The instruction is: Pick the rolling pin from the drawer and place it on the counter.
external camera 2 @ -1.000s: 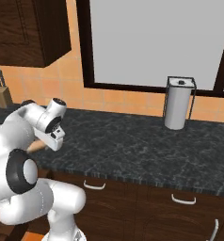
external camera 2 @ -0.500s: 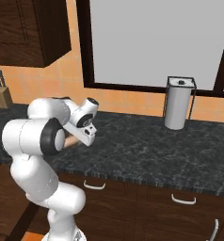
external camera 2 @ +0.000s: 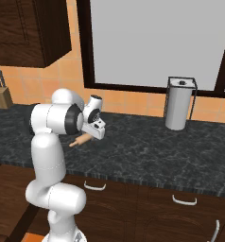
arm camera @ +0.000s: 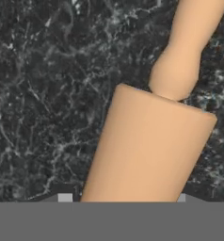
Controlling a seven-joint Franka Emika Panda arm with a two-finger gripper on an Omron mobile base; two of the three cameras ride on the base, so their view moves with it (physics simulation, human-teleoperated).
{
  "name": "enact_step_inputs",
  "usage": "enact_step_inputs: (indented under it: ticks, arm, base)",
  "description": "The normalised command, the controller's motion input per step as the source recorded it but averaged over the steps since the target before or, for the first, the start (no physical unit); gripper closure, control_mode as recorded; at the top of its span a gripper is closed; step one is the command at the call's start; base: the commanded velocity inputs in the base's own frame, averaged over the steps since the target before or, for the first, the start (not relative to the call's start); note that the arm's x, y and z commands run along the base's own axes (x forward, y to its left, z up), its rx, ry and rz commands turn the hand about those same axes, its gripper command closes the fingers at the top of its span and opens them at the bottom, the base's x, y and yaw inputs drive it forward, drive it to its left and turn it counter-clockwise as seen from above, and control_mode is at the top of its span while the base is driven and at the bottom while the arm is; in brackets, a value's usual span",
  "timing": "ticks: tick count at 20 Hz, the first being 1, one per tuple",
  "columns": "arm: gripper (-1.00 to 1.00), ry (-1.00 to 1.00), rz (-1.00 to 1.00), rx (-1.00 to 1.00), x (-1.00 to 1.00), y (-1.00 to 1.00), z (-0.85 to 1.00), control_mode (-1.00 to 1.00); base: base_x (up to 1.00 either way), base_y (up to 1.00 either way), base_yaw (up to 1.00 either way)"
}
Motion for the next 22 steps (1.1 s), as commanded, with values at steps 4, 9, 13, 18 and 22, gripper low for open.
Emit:
enact_step_inputs:
  ticks: [4,9,13,18,22]
  arm:
    - [1.00,0.08,0.00,-0.11,0.19,0.09,-0.44,-1.00]
    - [1.00,0.08,0.03,-0.01,0.00,0.00,-0.31,-1.00]
    - [1.00,0.00,0.01,0.00,0.00,0.00,-0.36,-1.00]
    - [-1.00,0.00,0.00,0.00,0.00,0.00,-0.01,-1.00]
    - [-1.00,-0.01,0.00,0.00,0.01,0.00,0.11,-1.00]
  base:
    - [0.00,0.00,0.00]
    - [0.00,0.00,0.00]
    - [0.00,0.00,0.00]
    - [0.00,0.00,0.00]
    - [0.00,0.00,0.00]
